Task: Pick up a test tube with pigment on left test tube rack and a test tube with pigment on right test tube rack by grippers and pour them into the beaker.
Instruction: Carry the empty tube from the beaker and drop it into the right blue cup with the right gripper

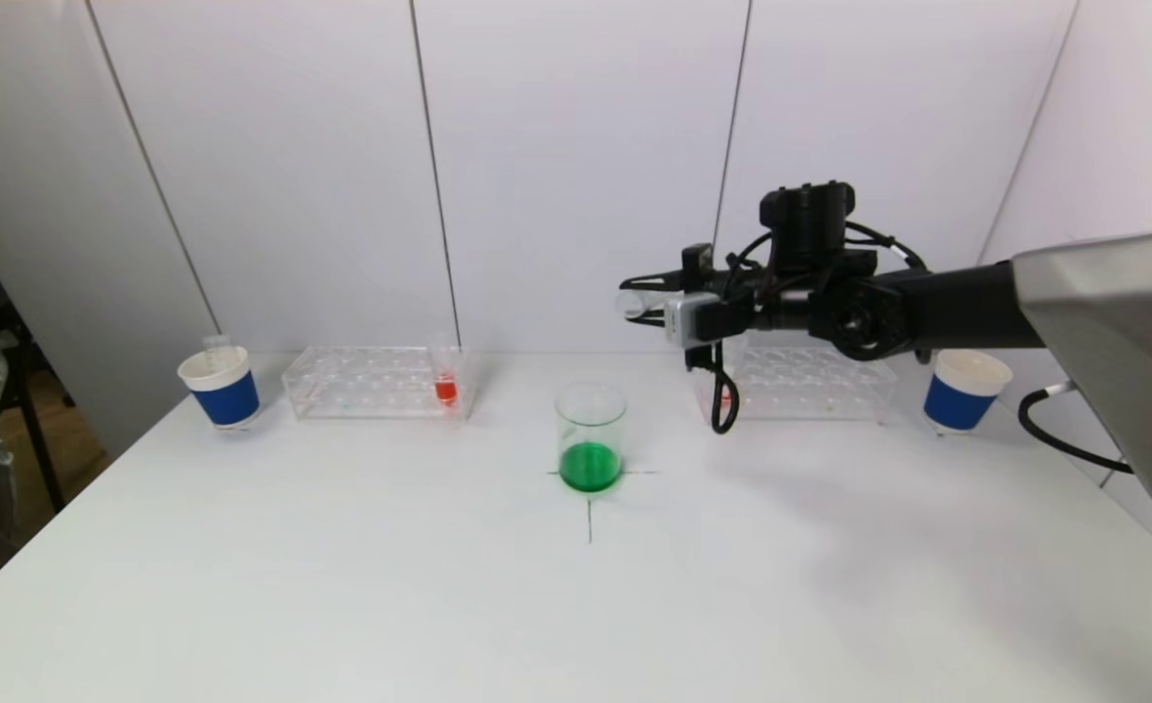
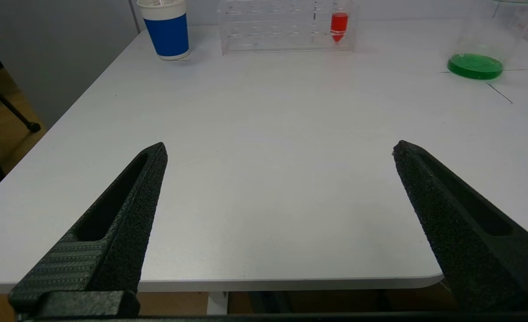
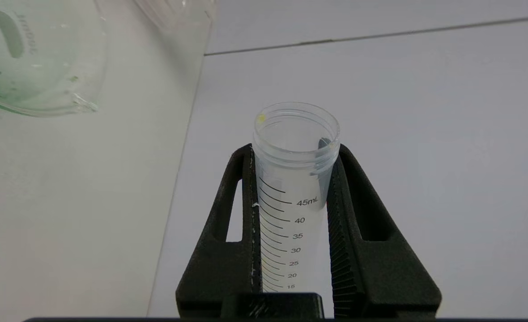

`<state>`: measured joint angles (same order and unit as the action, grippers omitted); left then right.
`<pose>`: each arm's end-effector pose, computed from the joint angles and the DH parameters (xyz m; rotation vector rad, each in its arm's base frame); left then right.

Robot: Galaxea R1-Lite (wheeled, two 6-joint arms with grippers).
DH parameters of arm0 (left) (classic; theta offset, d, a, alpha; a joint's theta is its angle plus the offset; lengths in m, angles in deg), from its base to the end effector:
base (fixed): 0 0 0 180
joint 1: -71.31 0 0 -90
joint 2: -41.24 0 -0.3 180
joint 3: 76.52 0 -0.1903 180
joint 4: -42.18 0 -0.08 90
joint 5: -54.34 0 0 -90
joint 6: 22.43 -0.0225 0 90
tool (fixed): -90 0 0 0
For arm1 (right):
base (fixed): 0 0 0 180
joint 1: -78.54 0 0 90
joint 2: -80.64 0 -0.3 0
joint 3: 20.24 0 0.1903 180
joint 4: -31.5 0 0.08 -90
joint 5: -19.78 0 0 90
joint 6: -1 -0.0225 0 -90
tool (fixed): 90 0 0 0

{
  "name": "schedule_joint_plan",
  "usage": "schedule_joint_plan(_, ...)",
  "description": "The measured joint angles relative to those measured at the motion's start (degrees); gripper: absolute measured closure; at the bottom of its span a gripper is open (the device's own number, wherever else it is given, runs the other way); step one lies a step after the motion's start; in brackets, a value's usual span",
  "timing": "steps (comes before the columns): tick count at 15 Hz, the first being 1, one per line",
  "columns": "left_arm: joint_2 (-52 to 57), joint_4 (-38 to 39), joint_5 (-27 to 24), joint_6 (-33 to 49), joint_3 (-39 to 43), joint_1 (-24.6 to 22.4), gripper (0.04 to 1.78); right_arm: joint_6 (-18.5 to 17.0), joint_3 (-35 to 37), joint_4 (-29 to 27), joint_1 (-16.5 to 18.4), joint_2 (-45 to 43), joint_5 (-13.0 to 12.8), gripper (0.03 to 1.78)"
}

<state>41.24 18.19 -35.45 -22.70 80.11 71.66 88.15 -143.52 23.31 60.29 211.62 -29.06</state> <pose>-0.0228 0.0002 0.0744 0.0048 0.0108 -0.0025 0.4498 0.1639 0.1744 -1.3060 -0.5473 1.0231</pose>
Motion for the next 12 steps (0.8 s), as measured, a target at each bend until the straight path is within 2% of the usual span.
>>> schedule_joint_plan(6,0.0,0.0,0.0,0.0,0.0,0.0,0.06,-8.9,-7.4,-6.0,4.3,-0.1,-1.6,1.33)
schedule_joint_plan(12,0.0,0.0,0.0,0.0,0.0,0.0,0.06,-26.3,-11.1,-5.3,8.8,-0.9,-3.9,1.33)
